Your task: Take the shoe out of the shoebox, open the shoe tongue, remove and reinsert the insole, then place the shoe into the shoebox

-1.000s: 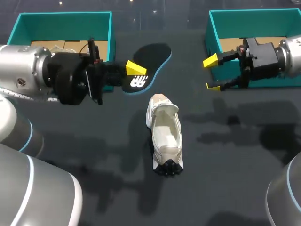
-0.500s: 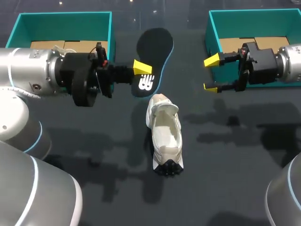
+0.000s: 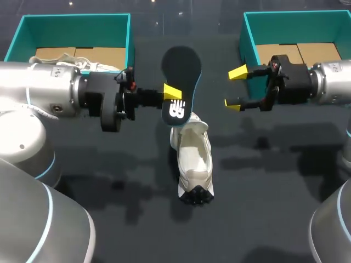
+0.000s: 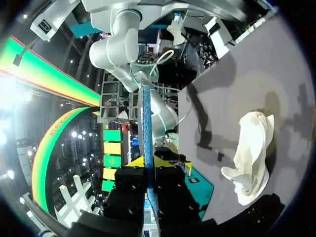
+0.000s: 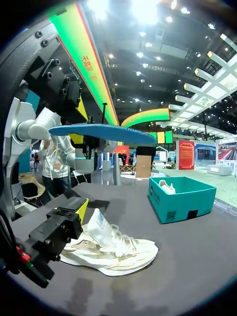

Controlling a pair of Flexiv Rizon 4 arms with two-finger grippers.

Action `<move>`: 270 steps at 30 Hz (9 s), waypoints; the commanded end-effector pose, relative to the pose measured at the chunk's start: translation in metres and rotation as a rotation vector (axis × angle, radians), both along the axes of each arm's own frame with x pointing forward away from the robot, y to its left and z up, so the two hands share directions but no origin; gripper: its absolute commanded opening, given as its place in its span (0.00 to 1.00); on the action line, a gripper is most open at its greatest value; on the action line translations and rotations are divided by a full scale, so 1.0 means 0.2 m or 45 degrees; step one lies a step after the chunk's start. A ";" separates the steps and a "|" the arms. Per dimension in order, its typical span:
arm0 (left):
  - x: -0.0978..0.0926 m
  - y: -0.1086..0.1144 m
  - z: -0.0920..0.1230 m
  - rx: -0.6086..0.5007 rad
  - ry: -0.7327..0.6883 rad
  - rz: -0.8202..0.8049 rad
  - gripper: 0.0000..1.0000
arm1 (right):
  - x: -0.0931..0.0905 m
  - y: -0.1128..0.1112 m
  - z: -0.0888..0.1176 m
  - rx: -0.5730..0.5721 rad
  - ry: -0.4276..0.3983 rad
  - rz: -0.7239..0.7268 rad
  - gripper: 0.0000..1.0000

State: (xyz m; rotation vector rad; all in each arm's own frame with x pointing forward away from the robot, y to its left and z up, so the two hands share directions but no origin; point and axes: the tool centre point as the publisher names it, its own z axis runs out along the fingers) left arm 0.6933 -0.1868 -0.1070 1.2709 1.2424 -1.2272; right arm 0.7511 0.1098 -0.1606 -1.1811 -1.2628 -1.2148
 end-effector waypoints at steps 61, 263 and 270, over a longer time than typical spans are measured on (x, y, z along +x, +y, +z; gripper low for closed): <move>0.18 -0.26 -0.37 0.120 -0.180 0.149 0.00 | 0.05 0.31 -0.04 -0.081 -0.027 -0.097 0.00; 0.21 0.32 -0.32 -0.022 -0.084 0.440 1.00 | -0.20 0.43 -0.15 -0.020 0.087 -0.120 0.00; 0.24 0.33 -0.33 -0.016 -0.042 0.387 1.00 | -0.20 0.43 -0.15 -0.020 0.087 -0.120 0.00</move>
